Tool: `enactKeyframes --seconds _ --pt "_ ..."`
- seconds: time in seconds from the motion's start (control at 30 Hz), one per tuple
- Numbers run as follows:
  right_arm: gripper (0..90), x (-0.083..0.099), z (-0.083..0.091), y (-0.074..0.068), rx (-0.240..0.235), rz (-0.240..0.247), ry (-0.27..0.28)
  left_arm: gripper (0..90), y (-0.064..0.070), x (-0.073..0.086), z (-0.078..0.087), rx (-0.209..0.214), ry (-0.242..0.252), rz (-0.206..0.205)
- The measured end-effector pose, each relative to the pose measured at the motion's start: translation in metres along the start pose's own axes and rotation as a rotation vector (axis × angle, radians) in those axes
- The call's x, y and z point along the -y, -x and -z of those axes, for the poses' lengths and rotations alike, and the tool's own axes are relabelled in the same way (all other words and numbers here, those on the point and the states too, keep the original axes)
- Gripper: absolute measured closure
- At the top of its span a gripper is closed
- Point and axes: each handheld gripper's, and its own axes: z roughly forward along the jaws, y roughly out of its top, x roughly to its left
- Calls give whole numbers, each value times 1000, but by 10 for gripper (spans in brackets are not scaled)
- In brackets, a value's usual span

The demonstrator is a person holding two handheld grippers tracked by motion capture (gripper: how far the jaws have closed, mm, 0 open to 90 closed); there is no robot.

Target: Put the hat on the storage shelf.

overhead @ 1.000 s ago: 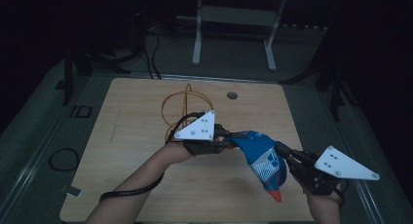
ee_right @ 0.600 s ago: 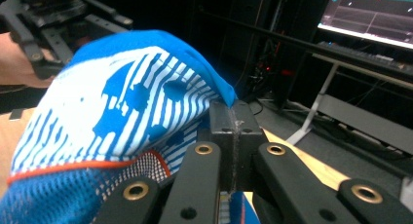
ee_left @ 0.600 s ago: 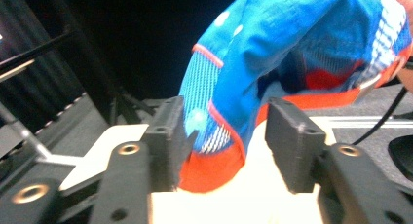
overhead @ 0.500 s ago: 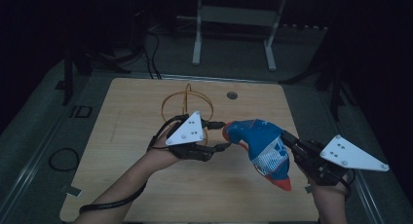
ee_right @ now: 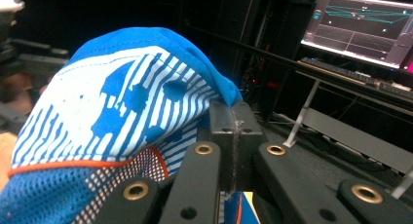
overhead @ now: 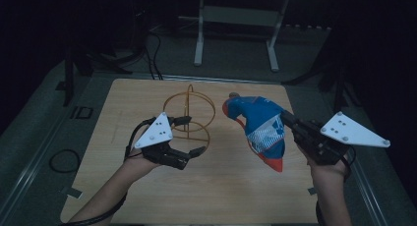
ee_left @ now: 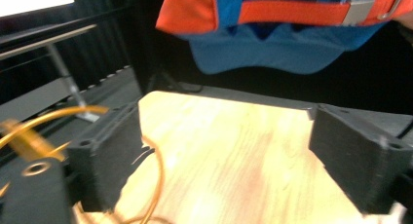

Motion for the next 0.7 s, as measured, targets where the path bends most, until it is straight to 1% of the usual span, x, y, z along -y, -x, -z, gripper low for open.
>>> enactKeyframes --seconds 0.03,0.07,0.1,0.17,0.2,0.27,0.33,0.4,0.43,0.47,0.5,0.6,0.67,0.7 --pt "900 -1 -2 1 0 -1 3 85 -1 3 2 -5 4 8" --pt "900 -2 -4 2 1 -8 5 79 -2 8 5 -28 7 14" --pt "900 -4 -7 4 5 -10 7 66 -3 11 7 -37 10 18" --pt "900 -6 -11 6 3 -20 8 42 -7 20 13 -69 8 26" --pt "900 -7 -13 6 5 -19 8 42 -8 23 16 -75 14 33" --pt "900 -9 -16 7 3 -24 9 38 -11 34 22 -115 23 49" --pt "900 -12 -21 7 7 -18 8 32 -13 44 28 -141 16 66" --pt "900 -15 -27 8 5 -20 11 32 -16 55 34 -151 15 95" --pt "900 -17 -30 8 5 -17 9 32 -16 55 34 -151 15 95" --pt "900 -18 -32 9 5 -22 13 33 -18 68 39 -154 12 116" --pt "900 -20 -35 9 4 -26 14 35 -19 76 42 -147 20 130" --pt "900 -23 -44 8 -5 -36 21 40 -20 99 48 -167 25 159" --pt "900 -25 -51 7 -8 -35 20 40 -19 112 51 -197 12 163" --pt "900 -27 -54 7 -8 -33 18 40 -19 122 53 -214 4 169"
